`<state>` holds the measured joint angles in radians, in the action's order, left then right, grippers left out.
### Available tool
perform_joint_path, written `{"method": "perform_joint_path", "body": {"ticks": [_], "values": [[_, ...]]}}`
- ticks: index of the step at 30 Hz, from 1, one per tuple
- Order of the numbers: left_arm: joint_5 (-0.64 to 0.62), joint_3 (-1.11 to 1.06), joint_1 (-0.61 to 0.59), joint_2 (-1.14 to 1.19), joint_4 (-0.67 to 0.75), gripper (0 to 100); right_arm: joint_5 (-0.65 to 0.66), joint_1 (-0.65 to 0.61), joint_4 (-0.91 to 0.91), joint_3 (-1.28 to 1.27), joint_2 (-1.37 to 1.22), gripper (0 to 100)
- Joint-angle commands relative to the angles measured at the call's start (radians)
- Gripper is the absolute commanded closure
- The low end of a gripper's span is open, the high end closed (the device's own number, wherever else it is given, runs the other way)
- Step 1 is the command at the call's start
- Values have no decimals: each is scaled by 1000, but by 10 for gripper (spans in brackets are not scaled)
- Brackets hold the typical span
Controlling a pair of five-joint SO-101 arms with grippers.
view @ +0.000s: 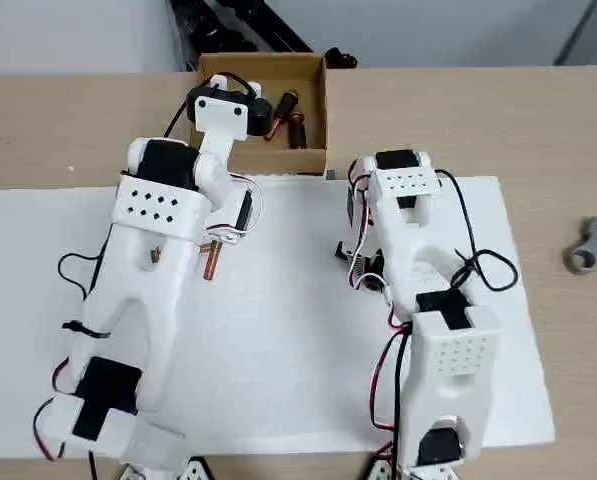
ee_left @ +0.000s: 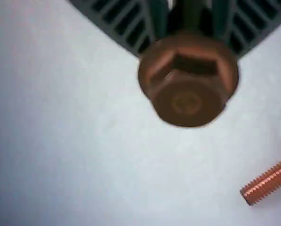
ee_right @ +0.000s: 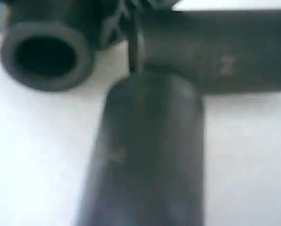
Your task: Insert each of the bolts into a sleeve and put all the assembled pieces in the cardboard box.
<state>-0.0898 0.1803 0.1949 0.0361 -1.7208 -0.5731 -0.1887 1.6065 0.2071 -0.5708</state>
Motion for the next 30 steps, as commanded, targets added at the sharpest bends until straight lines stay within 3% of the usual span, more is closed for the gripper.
{"method": "perform_joint_path", "body": {"ticks": [1,12,20,26,30], "values": [[8,36,3,-63,15,995,8,-24,33,-2,7,994],[5,39,2,-64,18,995,104,-88,47,-3,447,994],[3,42,2,-89,61,995,301,-114,48,-8,834,995],[9,36,2,-288,112,995,508,-116,48,-8,1155,995],[9,35,2,-379,120,995,545,-114,48,-9,1333,995]]}}
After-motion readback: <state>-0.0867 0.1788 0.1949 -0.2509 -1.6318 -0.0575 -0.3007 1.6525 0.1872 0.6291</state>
